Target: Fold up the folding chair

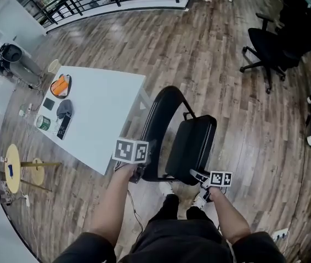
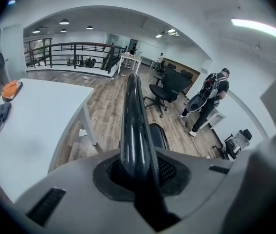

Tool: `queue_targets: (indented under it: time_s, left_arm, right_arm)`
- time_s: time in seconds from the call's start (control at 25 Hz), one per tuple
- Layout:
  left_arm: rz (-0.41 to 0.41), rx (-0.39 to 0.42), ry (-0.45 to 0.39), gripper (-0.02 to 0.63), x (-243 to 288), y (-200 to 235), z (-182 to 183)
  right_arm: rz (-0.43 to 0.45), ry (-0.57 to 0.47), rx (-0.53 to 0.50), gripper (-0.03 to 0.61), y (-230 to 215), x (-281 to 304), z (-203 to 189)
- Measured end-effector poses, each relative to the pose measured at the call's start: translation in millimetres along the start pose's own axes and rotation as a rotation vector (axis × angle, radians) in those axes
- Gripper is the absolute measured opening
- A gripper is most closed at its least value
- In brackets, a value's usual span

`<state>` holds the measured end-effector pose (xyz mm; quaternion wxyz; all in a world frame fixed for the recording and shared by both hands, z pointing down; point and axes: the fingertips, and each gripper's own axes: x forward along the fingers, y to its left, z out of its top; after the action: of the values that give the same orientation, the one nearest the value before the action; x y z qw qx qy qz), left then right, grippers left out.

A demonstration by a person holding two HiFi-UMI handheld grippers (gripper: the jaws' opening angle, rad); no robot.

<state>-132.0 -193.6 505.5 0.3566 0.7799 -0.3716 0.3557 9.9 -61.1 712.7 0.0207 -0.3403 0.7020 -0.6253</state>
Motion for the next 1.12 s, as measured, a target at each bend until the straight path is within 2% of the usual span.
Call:
queue_targets:
  time_s: [0.28,0.6,1.12]
  left_arm:
    - [0.007,-0.004,-0.006,0.066,-20.1,24.9,9.4]
    - [0.027,0.004,-0.008,0.066,-35.2,49.7,15.8]
    - [0.041,0.013,-0.009,0.066,-49.4,91.2,18.5]
  right_arm:
    - [0.08,0.047,-0.054,0.282,65.0,56.4,0.8]
    - [0.137,0.103,-0.085,0.282,115.5,114.5,-1.8]
    - [0.131,0.158,-0.157,0.282,156.5,192.7,-9.8]
